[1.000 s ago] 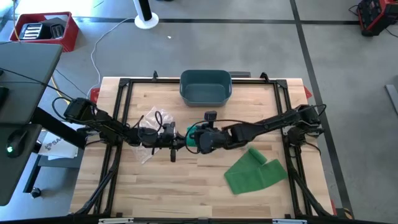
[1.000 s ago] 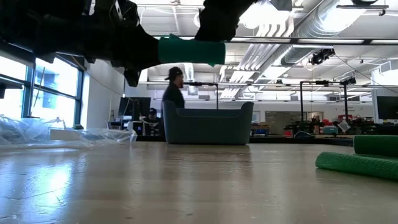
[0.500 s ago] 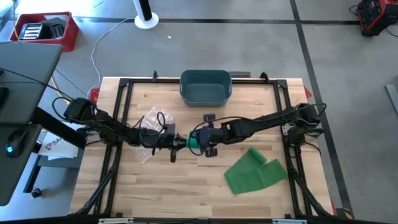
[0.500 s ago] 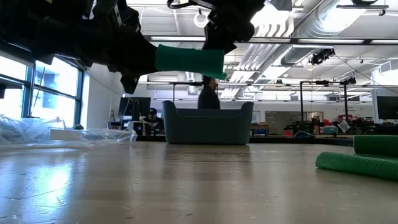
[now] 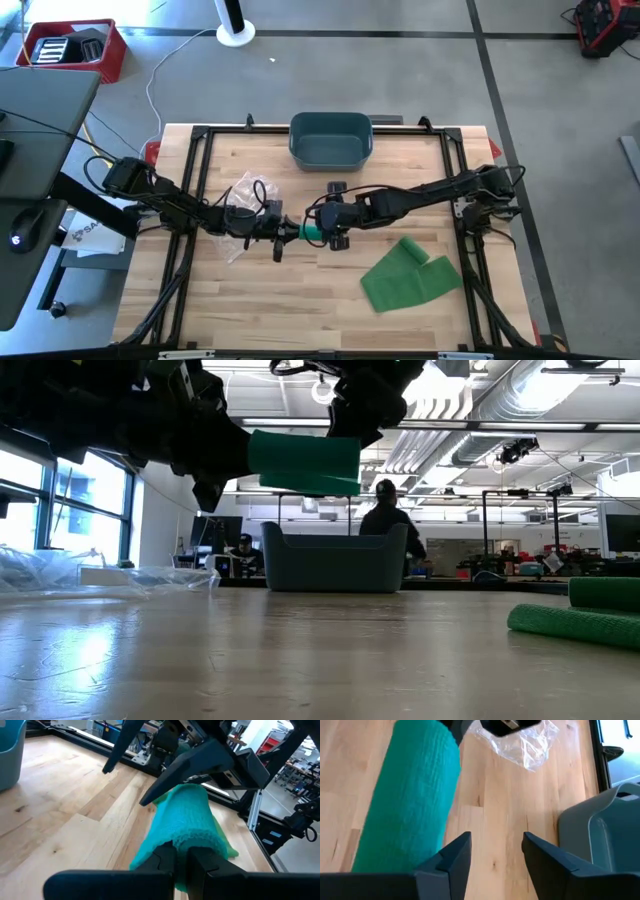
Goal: Roll bandage
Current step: Roll the blue bandage
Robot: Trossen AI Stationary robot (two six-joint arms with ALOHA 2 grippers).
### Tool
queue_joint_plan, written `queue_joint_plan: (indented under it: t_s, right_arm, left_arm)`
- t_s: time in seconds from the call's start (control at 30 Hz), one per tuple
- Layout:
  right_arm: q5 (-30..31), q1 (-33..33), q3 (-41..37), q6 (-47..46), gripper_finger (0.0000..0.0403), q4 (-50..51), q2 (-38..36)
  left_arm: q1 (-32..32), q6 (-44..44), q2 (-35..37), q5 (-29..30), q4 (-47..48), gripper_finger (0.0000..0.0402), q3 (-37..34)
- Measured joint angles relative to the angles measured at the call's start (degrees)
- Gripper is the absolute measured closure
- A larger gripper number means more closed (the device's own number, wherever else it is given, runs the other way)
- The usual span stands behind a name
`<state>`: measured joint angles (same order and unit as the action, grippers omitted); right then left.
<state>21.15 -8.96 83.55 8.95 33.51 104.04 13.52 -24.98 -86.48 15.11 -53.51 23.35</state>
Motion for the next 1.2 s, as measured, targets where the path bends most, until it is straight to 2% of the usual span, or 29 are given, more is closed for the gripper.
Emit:
queue_joint_plan:
  t_s: [0.13,0.27,0.37,0.5,0.63,0.73,0.83,0.9,1.07,1.2]
  right_arm:
    - [3.85,-0.32,0.0,-2.58,0.0234,5.19,-2.95]
    - [5.11,-1.33,-0.42,-6.23,0.0242,12.16,-6.46]
    - [4.59,-3.44,-6.36,-6.58,0.0248,10.88,-10.29]
    - [3.92,-7.72,-21.51,-9.59,0.0258,-2.09,-16.95]
    - [4.01,-11.87,-34.98,-15.11,0.0265,-22.96,-22.47]
    - [7.32,-15.22,-41.25,-15.03,0.0265,-39.48,-23.27]
    - [11.66,-18.54,-43.5,-10.03,0.0265,-52.85,-22.86]
    - [15.32,-20.79,-43.37,-5.61,0.0265,-57.58,-22.38]
    - [20.64,-24.88,-38.65,4.93,0.0265,-60.62,-22.28]
    - [21.16,-24.68,-35.64,7.55,0.0265,-60.04,-21.39]
  left_arm:
    - [0.0,-0.32,0.0,0.55,0.21,0.0392,0.0]
    - [0.0,-0.36,0.0,0.88,0.1,0.0392,0.0]
    - [0.0,0.18,0.14,0.79,-0.17,0.0392,0.0]
    - [0.0,2.24,1.2,-0.54,-0.37,0.0392,-0.02]
    - [-1.08,5.19,2.6,-5.17,-2.38,0.0392,-0.04]
    - [-2.42,7.17,3.26,-9.81,-6.4,0.0392,-0.04]
    - [-3.66,7.54,3.23,-14.55,-11.18,0.0392,-0.02]
    - [-4.28,7.25,3.23,-16.41,-13.15,0.0392,-0.02]
    - [-4.96,6.37,3.23,-16.56,-15.64,0.0392,-0.02]
    - [-4.94,6.19,3.19,-16.53,-16.85,0.0392,-0.02]
